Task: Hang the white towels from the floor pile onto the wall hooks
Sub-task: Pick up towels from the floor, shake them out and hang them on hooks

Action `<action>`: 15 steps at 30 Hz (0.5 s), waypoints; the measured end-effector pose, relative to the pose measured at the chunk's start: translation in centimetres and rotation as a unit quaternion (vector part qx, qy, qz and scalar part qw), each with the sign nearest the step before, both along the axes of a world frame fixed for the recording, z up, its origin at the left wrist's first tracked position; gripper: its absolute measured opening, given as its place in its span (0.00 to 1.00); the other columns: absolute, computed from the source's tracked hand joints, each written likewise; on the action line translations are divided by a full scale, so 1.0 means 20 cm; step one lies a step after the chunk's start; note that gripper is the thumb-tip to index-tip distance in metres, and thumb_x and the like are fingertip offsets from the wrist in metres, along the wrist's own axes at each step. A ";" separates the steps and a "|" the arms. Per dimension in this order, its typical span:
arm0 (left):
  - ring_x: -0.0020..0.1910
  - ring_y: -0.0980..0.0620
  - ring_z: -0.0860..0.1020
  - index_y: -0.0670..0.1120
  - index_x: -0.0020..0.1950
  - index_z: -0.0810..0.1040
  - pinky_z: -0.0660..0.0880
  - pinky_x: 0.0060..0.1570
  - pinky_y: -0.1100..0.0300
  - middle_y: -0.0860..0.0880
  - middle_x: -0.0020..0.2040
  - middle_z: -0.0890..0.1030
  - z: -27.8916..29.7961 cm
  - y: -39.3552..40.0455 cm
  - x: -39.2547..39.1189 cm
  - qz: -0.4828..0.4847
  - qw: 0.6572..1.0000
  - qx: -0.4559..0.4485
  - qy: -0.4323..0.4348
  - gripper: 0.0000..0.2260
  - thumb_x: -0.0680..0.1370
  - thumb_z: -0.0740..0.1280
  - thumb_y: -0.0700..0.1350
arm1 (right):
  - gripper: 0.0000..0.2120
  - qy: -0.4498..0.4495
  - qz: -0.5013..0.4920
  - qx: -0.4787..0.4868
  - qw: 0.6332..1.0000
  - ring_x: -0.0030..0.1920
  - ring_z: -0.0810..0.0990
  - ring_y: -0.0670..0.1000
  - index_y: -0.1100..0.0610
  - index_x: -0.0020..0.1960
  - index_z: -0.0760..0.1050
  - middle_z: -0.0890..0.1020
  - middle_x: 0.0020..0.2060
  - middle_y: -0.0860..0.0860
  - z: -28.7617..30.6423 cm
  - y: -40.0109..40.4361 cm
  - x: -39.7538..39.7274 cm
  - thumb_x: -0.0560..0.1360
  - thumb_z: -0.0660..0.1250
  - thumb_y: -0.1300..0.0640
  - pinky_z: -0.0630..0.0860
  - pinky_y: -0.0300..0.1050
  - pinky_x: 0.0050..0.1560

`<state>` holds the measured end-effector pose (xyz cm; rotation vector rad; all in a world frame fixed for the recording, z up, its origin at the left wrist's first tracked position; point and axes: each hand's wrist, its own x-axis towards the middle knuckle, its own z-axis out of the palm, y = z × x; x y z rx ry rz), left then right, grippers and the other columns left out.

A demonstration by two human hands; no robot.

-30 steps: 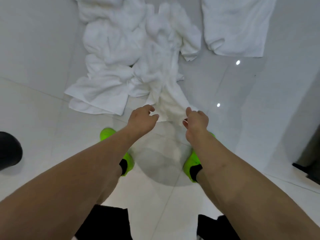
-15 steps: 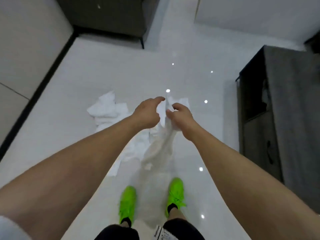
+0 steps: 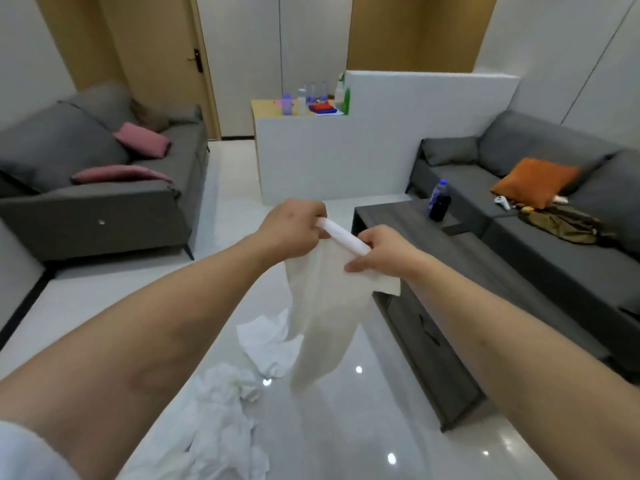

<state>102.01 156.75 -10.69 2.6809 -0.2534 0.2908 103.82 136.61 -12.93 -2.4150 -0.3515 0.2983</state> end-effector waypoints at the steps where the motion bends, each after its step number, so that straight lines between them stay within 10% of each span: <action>1: 0.38 0.51 0.75 0.55 0.42 0.74 0.70 0.34 0.57 0.56 0.36 0.75 0.05 -0.05 -0.01 0.001 1.000 0.015 -0.009 0.05 0.75 0.69 0.51 | 0.16 -0.011 -0.004 -0.008 1.000 0.29 0.73 0.47 0.54 0.33 0.73 0.73 0.29 0.47 0.02 -0.09 0.00 0.62 0.79 0.51 0.66 0.40 0.30; 15: 0.43 0.48 0.74 0.50 0.53 0.76 0.69 0.40 0.56 0.48 0.46 0.77 0.36 -1.16 0.02 0.065 0.995 0.027 -0.071 0.05 0.78 0.68 0.49 | 0.13 -0.147 -0.100 -0.079 0.981 0.36 0.79 0.52 0.51 0.30 0.75 0.80 0.32 0.52 0.22 -1.58 0.01 0.68 0.75 0.49 0.71 0.45 0.35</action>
